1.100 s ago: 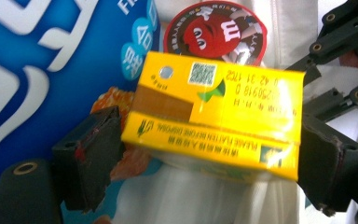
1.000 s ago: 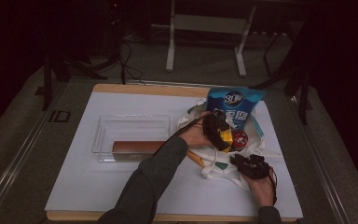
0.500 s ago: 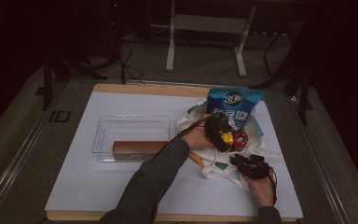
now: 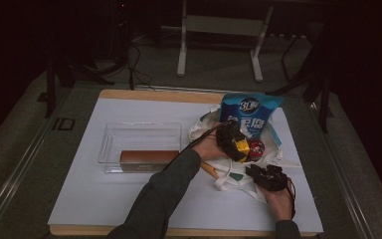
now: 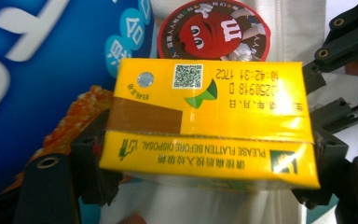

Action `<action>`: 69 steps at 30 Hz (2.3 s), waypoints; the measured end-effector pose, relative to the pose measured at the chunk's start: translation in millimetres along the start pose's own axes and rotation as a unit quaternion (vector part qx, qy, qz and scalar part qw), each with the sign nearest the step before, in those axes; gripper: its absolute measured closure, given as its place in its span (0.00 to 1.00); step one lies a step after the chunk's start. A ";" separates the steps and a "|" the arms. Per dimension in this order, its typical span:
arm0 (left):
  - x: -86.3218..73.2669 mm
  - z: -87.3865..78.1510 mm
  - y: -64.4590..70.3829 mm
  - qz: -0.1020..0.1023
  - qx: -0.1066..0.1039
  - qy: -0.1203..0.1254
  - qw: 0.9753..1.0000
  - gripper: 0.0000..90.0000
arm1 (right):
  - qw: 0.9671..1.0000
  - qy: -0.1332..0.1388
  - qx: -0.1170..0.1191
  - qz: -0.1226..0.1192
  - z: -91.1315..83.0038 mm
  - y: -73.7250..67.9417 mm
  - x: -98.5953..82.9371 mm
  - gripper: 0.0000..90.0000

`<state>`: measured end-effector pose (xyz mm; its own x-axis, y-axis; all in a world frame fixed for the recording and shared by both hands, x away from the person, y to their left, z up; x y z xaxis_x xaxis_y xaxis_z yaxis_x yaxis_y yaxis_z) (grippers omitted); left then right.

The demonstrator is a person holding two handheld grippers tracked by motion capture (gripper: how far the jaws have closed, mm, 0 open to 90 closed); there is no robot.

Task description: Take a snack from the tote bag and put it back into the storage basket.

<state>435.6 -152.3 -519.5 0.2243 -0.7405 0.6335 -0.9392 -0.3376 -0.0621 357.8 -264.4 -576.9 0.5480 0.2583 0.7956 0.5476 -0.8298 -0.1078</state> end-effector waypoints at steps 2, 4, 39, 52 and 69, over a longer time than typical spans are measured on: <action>0.3 0.0 0.6 0.000 0.000 0.000 1.000 0.26 | 1.000 0.000 0.000 0.000 0.0 0.0 0.0 0.75; 0.8 -1.4 0.9 -0.009 -0.007 0.004 1.000 0.29 | 1.000 0.000 0.001 0.001 0.0 0.1 0.0 0.75; 4.9 -24.2 -2.4 -0.017 0.002 0.017 1.000 0.31 | 1.000 -0.001 0.001 0.000 -0.1 0.0 0.0 0.75; 7.3 -48.6 -6.7 -0.025 0.013 0.040 0.999 0.31 | 1.000 0.000 0.000 -0.001 0.0 0.1 0.0 0.75; 4.6 -97.9 -23.6 -0.035 0.047 0.074 0.995 0.31 | 1.000 0.000 -0.001 -0.002 0.1 0.1 0.1 0.75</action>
<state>433.3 -90.8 -439.6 0.2416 -0.6209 0.7457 -0.8925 -0.4439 -0.0804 357.9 -264.4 -576.9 0.5458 0.2617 0.7960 0.5489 -0.8294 -0.1036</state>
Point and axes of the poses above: each handheld gripper's, and its own axes: z roughly forward along the jaws, x roughly out of its top, y roughly to its right, the point moved 7 cm from there along z, roughly forward along the jaws, and after that the axes turned 5 degrees about -z, right-handed, at the moved point
